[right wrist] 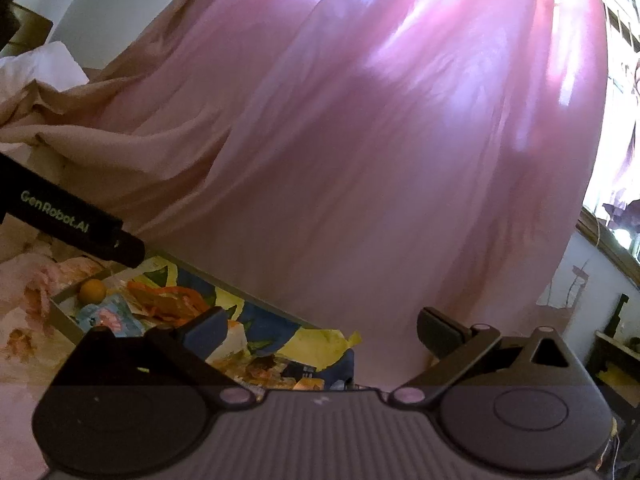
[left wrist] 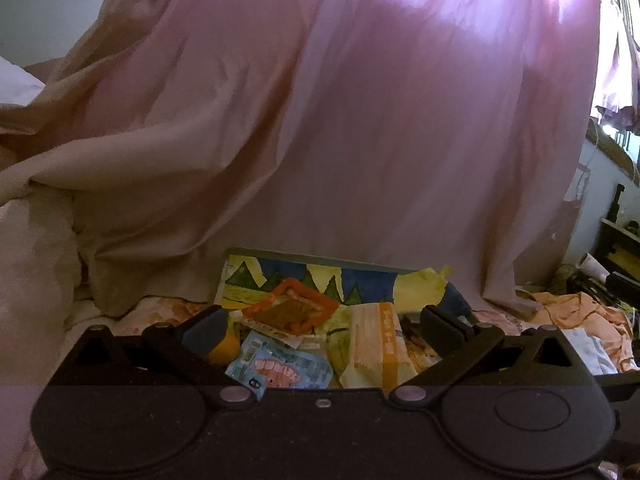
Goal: Organize snacks
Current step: 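Withdraw both tools up and away from the gray box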
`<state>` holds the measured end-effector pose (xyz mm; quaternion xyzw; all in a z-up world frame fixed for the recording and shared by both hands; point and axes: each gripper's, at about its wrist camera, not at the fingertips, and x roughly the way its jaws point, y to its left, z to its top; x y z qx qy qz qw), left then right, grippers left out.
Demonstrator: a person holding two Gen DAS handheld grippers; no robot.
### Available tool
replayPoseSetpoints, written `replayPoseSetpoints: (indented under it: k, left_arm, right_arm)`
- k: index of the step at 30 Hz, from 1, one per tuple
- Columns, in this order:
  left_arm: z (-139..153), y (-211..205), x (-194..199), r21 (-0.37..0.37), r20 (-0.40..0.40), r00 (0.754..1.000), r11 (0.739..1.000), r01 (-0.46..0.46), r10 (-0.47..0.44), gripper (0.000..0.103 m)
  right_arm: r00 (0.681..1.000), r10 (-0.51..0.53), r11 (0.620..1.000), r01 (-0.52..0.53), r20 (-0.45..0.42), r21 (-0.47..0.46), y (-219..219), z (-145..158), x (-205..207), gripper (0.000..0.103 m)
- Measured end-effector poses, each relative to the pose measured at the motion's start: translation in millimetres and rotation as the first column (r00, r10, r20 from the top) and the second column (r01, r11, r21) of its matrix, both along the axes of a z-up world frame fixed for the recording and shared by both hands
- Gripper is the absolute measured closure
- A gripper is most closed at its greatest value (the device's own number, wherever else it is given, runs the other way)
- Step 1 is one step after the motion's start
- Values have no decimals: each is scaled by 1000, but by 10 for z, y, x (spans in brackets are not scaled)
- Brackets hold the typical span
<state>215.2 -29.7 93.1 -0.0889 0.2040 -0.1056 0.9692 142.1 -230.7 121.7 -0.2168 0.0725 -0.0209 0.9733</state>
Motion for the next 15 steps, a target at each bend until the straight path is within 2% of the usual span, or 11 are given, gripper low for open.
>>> replayPoseSetpoints:
  k: [15]
  left_arm:
    - [-2, 92, -519, 21, 45, 999, 1000, -7, 6, 1]
  right_arm:
    - [1000, -6, 995, 6, -10, 97, -33, 61, -425, 0]
